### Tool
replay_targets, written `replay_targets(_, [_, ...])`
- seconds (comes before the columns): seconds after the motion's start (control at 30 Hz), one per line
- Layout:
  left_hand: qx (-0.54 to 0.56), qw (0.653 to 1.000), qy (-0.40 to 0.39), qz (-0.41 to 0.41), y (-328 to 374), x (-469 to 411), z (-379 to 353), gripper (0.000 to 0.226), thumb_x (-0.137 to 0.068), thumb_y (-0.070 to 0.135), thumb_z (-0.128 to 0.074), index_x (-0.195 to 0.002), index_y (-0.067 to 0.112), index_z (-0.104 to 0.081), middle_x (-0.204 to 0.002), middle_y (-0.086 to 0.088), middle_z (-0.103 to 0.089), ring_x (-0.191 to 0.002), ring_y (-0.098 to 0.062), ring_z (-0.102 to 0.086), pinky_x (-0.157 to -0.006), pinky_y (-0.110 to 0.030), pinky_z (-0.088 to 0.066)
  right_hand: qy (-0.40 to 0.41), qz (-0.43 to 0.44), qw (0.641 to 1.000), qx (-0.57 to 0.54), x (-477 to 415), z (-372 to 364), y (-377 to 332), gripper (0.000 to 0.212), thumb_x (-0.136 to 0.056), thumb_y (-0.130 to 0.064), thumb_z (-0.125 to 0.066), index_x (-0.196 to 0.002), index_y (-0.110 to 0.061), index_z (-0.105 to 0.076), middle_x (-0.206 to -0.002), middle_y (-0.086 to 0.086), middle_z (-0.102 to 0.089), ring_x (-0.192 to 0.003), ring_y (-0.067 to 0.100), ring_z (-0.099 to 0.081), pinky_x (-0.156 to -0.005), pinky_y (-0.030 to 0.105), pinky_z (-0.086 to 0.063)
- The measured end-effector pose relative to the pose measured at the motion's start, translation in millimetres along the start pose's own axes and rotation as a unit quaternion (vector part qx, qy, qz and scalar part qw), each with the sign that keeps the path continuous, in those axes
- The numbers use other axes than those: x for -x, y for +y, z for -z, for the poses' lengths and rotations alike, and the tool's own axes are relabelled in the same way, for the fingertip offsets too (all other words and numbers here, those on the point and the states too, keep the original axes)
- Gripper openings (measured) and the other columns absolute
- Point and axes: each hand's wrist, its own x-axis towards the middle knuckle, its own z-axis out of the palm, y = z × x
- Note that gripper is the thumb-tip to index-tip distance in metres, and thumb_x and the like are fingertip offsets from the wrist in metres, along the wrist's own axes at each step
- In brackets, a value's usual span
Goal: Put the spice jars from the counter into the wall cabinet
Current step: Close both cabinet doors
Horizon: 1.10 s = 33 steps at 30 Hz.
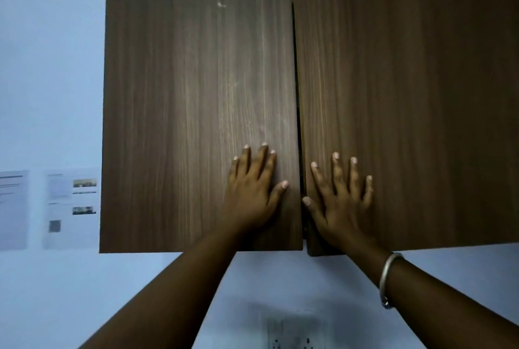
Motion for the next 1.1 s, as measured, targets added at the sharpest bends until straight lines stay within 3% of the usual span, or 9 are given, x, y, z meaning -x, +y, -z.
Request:
replay_targets(0.13, [-0.060, 0.998, 0.021, -0.017, -31, -1, -26, 0.082, -0.099, 0.071, -0.012, -0.165, 0.024, 0.001, -0.173, -0.001, 0.016, -0.157, -0.031, 0.020, -0.125, -0.061, 0.000, 0.003, 0.009, 1.000, 0.017, -18, -16, 14, 0.064, -0.101, -0.063, -0.019, -0.162, -0.043, -0.011, -0.173, 0.005, -0.003, -0.159, 0.037, -0.003, -0.119, 0.068, -0.015])
replay_targets(0.63, [-0.108, 0.980, 0.164, -0.024, -35, -7, -80, 0.098, -0.093, 0.079, -0.032, -0.165, 0.017, -0.010, -0.174, -0.007, -0.002, -0.159, -0.037, 0.001, -0.124, -0.064, -0.004, 0.125, 0.035, 0.991, 0.033, -30, -63, 26, 0.063, -0.102, -0.057, -0.021, -0.162, -0.042, -0.010, -0.174, 0.004, 0.001, -0.159, 0.035, 0.001, -0.121, 0.066, -0.009])
replay_targets(0.9, [-0.122, 0.974, 0.189, -0.034, -40, -9, -87, 0.098, -0.092, 0.077, -0.035, -0.165, 0.017, -0.011, -0.174, -0.006, -0.003, -0.159, -0.037, 0.000, -0.124, -0.063, -0.001, 0.146, 0.040, 0.988, 0.033, -30, -66, 28, 0.062, -0.103, -0.058, -0.018, -0.162, -0.041, -0.011, -0.174, 0.004, 0.000, -0.159, 0.035, 0.001, -0.121, 0.066, -0.009])
replay_targets(1.1, [-0.124, 0.980, 0.156, -0.027, -37, -6, -82, 0.094, -0.094, 0.076, -0.030, -0.165, 0.020, -0.006, -0.174, -0.004, 0.000, -0.159, -0.036, 0.003, -0.124, -0.062, 0.001, 0.106, 0.034, 0.993, 0.043, -24, -51, 21, 0.061, -0.104, -0.057, -0.021, -0.162, -0.041, -0.014, -0.173, 0.006, -0.006, -0.159, 0.036, -0.003, -0.120, 0.067, -0.010])
